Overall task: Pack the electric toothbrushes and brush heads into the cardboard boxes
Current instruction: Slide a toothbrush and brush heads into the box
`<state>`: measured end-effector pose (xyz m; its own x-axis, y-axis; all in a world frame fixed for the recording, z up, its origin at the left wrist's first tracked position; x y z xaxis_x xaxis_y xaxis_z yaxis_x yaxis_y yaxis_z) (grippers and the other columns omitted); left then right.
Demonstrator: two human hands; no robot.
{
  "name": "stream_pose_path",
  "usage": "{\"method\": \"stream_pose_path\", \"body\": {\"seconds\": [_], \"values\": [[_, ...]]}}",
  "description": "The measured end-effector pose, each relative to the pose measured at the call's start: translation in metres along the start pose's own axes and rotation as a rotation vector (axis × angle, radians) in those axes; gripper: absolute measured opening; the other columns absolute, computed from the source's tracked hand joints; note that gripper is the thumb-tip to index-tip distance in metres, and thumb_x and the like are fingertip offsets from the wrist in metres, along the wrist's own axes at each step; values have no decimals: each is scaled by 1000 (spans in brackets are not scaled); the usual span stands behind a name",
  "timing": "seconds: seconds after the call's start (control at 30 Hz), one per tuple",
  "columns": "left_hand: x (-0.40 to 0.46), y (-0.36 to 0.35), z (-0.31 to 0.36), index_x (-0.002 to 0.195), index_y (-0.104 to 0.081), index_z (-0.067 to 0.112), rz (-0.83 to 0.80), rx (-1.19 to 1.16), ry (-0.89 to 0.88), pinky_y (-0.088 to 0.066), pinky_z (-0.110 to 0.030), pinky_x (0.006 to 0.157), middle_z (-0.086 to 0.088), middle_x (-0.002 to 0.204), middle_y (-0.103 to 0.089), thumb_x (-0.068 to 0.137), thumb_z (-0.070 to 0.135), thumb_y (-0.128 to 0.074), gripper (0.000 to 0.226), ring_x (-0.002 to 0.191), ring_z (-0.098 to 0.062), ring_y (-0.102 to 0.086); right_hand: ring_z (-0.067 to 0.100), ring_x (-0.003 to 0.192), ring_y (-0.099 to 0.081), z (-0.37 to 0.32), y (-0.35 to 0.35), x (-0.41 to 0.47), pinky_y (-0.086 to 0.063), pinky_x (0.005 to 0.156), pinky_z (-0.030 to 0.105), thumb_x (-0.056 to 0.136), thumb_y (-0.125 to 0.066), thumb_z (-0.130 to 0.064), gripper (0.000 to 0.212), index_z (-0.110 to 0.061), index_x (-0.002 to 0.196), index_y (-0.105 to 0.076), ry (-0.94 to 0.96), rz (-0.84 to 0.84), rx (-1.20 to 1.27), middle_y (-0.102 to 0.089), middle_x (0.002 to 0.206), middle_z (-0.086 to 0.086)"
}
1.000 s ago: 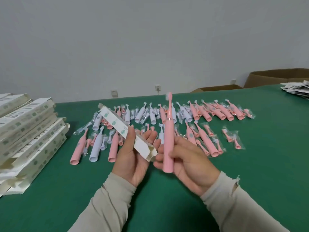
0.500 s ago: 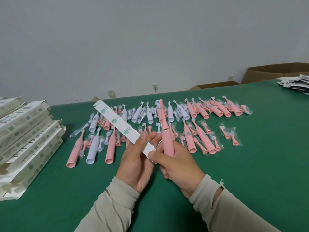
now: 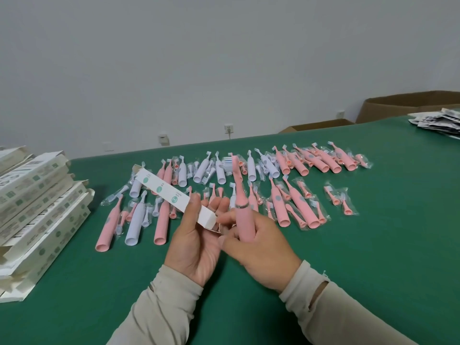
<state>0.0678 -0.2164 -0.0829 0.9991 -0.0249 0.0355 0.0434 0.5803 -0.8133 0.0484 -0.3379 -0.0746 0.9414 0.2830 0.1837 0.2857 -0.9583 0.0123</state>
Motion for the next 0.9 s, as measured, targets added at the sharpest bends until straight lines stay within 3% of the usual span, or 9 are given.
{"method": "stream_pose_path", "body": {"seconds": [0.13, 0.2, 0.27, 0.33, 0.4, 0.47, 0.57, 0.7, 0.9], "values": [[-3, -4, -2, 87, -72, 7, -26, -32, -4, -59, -37, 77, -9, 81, -68, 101, 32, -53, 35, 78, -17, -70, 8, 88, -67, 3, 4, 5, -57, 80, 28, 79, -75, -28, 17, -43, 88, -73, 73, 140, -142, -66, 98, -12], [-3, -5, -2, 85, -74, 7, -30, -28, 9, -60, -38, 78, -10, 81, -69, 102, 30, -51, 38, 78, -18, -71, 13, 94, -67, 1, 3, 5, -58, 85, 32, 75, -72, -39, 15, -48, 87, -73, 100, 142, -149, -65, 102, -11], [-3, -5, -2, 105, -62, 2, -13, -5, 15, -56, -48, 93, -14, 93, -68, 100, 30, -54, 30, 92, -24, -70, 12, 91, -68, 3, 5, 5, -58, 83, 30, 71, -71, -44, 18, -39, 89, -73, 110, 172, -158, -68, 97, -8], [-3, -5, -3, 132, -48, 4, 4, 35, 41, -40, -60, 109, -25, 114, -61, 99, 32, -56, 44, 117, -37, -61, 10, 91, -68, 2, 8, 6, -56, 82, 24, 73, -71, -42, 18, -33, 88, -74, 139, 191, -175, -70, 95, -7], [-5, -6, -5, 142, -42, 4, -17, 85, 87, -35, -64, 110, -33, 132, -53, 100, 34, -56, 53, 131, -43, -50, 10, 92, -65, 0, 11, 6, -53, 81, 22, 73, -71, -46, 19, -34, 87, -74, 167, 193, -213, -68, 95, -5], [-7, -7, -7, 137, -45, 10, -35, 111, 128, -43, -63, 104, -32, 132, -55, 100, 34, -57, 46, 128, -43, -51, 14, 92, -64, -1, 14, 6, -52, 82, 26, 71, -70, -51, 22, -34, 85, -73, 171, 188, -241, -67, 95, -2], [-10, -9, -7, 132, -47, 8, -73, 108, 161, -51, -58, 96, -30, 131, -57, 98, 34, -58, 43, 127, -42, -55, 14, 83, -63, -2, 17, 6, -53, 76, 29, 70, -73, -48, 22, -29, 81, -71, 159, 223, -268, -65, 86, -3], [-9, -12, -3, 126, -42, 14, -60, 86, 72, -57, -51, 87, -25, 124, -58, 93, 33, -63, 44, 122, -38, -58, 11, 51, -56, 0, 17, 5, -46, 48, 23, 79, -81, -31, 15, -24, 72, -69, 31, 161, -129, -68, 65, 1], [-9, -10, 1, 127, -51, 4, -6, 90, 56, -59, -47, 83, -23, 125, -63, 81, 24, -68, 54, 120, -36, -62, 11, 41, -48, 4, 16, 6, -37, 39, 21, 85, -74, -8, 5, -8, 84, -69, -75, 122, 186, -58, 54, 7]]}}
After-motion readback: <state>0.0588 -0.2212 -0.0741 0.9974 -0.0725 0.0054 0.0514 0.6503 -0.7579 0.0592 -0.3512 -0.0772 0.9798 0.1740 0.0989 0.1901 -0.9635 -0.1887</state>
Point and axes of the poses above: each hand's wrist, its own x-axis towards the middle knuckle, its own y-axis out of the back of the hand, z = x × y, the point moved 3 cm from there along x, towards the middle knuckle
